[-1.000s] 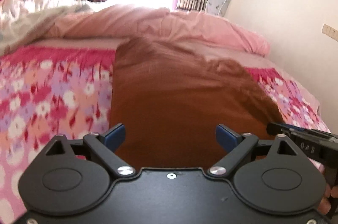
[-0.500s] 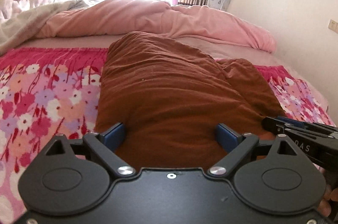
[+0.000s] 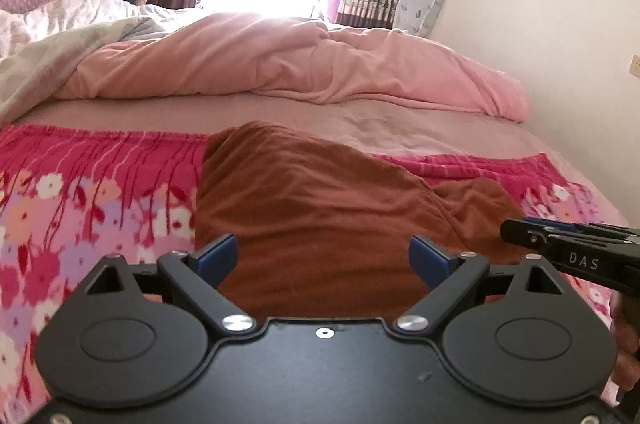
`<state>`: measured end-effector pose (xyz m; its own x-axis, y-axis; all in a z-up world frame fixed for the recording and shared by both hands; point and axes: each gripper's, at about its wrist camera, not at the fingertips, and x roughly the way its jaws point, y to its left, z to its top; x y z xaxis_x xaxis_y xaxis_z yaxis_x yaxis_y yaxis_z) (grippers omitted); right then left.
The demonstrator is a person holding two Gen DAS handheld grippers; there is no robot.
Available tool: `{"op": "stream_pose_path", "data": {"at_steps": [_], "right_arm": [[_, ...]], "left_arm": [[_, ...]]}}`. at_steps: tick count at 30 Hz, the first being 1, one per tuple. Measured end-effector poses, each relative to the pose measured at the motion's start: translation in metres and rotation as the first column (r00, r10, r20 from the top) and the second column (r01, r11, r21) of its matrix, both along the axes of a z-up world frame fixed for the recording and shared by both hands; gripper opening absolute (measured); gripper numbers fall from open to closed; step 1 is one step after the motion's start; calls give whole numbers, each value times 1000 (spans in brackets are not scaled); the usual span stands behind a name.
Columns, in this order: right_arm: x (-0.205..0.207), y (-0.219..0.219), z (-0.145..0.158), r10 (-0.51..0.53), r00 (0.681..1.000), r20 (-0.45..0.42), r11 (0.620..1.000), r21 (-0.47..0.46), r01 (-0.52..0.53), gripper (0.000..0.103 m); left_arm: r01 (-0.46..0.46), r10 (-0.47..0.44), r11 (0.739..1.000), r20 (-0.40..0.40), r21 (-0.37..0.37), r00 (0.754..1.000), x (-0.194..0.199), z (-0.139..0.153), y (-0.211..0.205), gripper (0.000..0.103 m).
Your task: Fold large clothes
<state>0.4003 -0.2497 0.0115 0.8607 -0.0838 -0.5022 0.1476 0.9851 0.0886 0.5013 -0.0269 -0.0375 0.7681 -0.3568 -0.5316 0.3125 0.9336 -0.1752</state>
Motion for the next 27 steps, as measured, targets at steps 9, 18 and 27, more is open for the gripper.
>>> {"op": "stream_pose_path", "data": {"at_steps": [9, 18, 27], "right_arm": [[35, -14, -35, -15, 990, -137, 998, 52, 22, 32], [19, -13, -24, -17, 996, -90, 999, 43, 21, 32], [-52, 10, 3, -4, 1000, 5, 1000, 27, 4, 39]], "left_arm": [[-19, 26, 999, -165, 40, 986, 38, -38, -11, 99], [-44, 47, 999, -101, 31, 994, 11, -11, -4, 95], [-24, 25, 999, -5, 41, 1000, -80, 4, 6, 96]]}}
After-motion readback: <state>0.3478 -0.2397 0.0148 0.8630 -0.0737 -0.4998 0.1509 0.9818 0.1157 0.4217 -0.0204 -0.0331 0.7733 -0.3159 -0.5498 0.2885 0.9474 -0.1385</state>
